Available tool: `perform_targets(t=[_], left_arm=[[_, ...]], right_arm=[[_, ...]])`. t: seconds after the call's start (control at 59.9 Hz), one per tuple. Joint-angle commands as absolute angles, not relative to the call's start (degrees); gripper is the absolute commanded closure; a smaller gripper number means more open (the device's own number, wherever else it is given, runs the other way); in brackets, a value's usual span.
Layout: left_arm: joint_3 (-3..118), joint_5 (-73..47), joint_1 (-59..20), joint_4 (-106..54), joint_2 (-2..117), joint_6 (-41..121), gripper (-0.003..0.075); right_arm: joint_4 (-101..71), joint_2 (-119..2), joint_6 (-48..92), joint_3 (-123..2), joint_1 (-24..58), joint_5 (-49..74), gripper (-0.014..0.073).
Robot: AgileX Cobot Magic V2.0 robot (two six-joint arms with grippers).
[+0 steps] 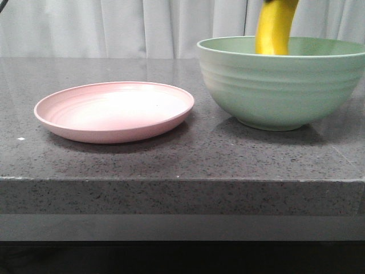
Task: Transfer banana from pink plate to green bowl
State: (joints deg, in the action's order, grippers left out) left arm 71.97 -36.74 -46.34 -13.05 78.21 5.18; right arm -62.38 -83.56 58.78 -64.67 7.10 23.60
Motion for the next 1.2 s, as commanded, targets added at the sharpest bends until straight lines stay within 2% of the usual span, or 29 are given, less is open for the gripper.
perform_targets(t=[0.0,0.15,0.3,0.384,0.467,0.834,0.934,1.018,1.118,1.185], left_arm=[[73.7,-33.1,-46.9,-13.9,76.2,4.8,0.0187],[73.7,-33.1,-46.9,-13.9,76.2,4.8,0.0187],[73.7,-33.1,-46.9,-13.9,76.2,4.8,0.0187],[73.7,-33.1,-46.9,-13.9,76.2,4.8,0.0187],[73.7,-33.1,-46.9,-13.9,76.2,4.8,0.0187],[73.7,-33.1,-46.9,-14.1,76.2,4.7,0.0187],[73.7,-33.1,-46.9,-14.1,76.2,4.7,0.0188],[73.7,-33.1,-46.9,-14.1,76.2,4.7,0.0204],[73.7,-33.1,-46.9,-14.1,76.2,4.7,0.0319],[73.7,-33.1,-46.9,-14.1,76.2,4.7,0.0412]], right_arm=[[-63.7,-83.7,59.6,-66.8,6.8,25.1,0.0461],[-63.7,-85.2,59.6,-66.8,6.8,26.1,0.0421],[-63.7,-85.3,59.6,-66.8,6.8,26.5,0.0252],[-63.7,-85.3,59.6,-66.8,6.8,26.8,0.019],[-63.7,-85.3,59.6,-66.8,6.8,26.8,0.0169],[-63.7,-84.4,59.6,-66.8,6.8,27.9,0.017],[-63.3,-81.8,59.6,-66.8,6.8,28.5,0.0227],[-63.3,-79.8,59.6,-66.8,6.8,28.9,0.0367],[-63.3,-78.0,59.6,-66.8,6.8,29.0,0.0583],[-63.3,-77.3,59.6,-66.8,6.8,29.0,0.0662]])
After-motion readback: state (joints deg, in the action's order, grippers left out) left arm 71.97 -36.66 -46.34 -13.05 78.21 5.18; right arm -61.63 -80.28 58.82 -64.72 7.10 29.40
